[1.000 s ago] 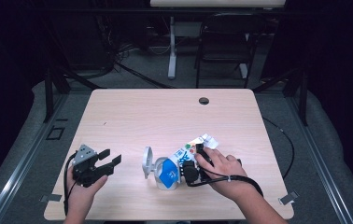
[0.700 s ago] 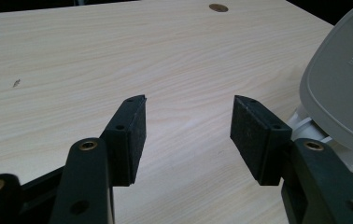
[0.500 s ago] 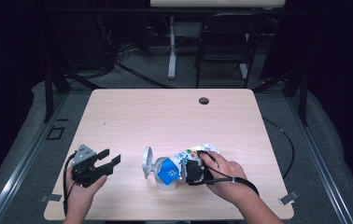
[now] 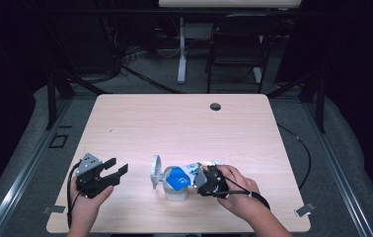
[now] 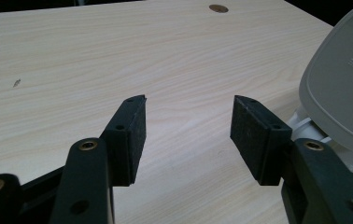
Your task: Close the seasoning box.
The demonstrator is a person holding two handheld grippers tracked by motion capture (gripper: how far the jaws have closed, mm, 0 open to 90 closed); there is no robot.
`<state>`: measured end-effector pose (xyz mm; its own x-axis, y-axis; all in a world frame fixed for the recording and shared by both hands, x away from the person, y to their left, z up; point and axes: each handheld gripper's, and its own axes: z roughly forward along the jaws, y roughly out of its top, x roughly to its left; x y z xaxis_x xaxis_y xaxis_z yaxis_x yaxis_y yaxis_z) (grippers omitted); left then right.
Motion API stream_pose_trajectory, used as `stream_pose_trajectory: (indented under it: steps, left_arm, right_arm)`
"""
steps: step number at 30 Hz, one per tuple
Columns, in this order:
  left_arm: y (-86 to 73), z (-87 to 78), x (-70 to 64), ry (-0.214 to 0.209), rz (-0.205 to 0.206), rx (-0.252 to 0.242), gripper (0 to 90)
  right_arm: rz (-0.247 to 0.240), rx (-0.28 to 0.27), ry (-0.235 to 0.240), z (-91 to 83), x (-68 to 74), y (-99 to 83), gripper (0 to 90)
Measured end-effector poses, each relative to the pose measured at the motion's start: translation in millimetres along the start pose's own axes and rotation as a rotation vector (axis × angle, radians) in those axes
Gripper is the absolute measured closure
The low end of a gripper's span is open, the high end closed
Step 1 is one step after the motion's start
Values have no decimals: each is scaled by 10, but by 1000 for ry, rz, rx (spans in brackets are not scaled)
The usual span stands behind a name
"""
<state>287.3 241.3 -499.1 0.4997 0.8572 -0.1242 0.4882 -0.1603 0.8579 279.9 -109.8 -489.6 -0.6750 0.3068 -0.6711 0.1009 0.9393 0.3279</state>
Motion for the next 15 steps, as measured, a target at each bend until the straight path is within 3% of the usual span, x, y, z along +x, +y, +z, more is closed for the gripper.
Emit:
stream_pose_trajectory:
  steps: [8, 11, 15]
  left_arm:
    - [14, -2, -24, -9, 10, -4, 460]
    - [12, 5, -36, -13, 10, -5, 463]
    - [11, 12, -62, -20, 19, 2, 478]
  right_arm:
    - [147, -56, 53, 30, 21, -120, 842]
    - [261, -96, 72, 44, -2, -206, 845]
    - [361, -117, 75, 56, -49, -320, 850]
